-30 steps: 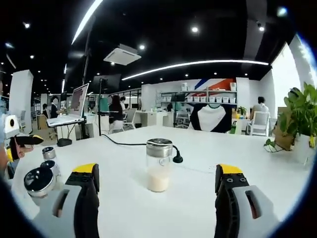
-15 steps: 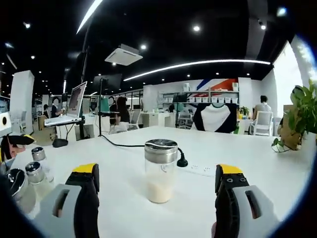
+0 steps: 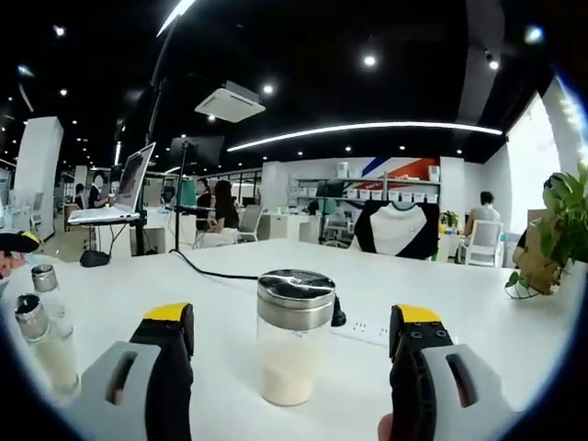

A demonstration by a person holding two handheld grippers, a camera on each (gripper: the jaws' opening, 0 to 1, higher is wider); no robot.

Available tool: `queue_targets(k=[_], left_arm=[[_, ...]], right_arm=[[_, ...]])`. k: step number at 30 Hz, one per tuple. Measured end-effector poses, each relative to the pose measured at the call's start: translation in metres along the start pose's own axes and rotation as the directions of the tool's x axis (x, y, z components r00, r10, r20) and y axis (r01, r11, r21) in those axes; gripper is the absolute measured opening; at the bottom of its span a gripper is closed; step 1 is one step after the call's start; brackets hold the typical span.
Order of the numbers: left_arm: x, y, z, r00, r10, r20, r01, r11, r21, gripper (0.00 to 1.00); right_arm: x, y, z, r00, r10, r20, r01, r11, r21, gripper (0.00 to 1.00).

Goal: Rotate the seasoning bottle until the label or dispensing opening points toward the visible target arrow and the bottle remains upright within the marked orientation range

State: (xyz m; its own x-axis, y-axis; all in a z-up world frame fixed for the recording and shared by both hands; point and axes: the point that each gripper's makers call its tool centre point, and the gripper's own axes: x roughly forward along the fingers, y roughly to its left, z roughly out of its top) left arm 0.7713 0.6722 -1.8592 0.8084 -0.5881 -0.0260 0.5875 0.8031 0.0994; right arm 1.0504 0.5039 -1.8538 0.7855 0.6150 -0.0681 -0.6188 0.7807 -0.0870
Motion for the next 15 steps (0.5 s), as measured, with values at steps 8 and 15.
queue_targets(k=[8, 15], left_arm=[[0.000, 0.004, -0.002, 1.000, 0.006, -0.005, -0.006, 1.000, -0.002, 1.00], [-0.001, 0.007, -0.004, 1.000, 0.009, -0.006, -0.009, 1.000, -0.009, 1.00]], right_arm=[[0.010, -0.001, -0.002, 0.999, -0.029, 0.015, 0.030, 0.999, -0.041, 0.69], [0.014, 0.000, -0.002, 0.998, -0.055, 0.030, 0.057, 0.996, -0.064, 0.51]])
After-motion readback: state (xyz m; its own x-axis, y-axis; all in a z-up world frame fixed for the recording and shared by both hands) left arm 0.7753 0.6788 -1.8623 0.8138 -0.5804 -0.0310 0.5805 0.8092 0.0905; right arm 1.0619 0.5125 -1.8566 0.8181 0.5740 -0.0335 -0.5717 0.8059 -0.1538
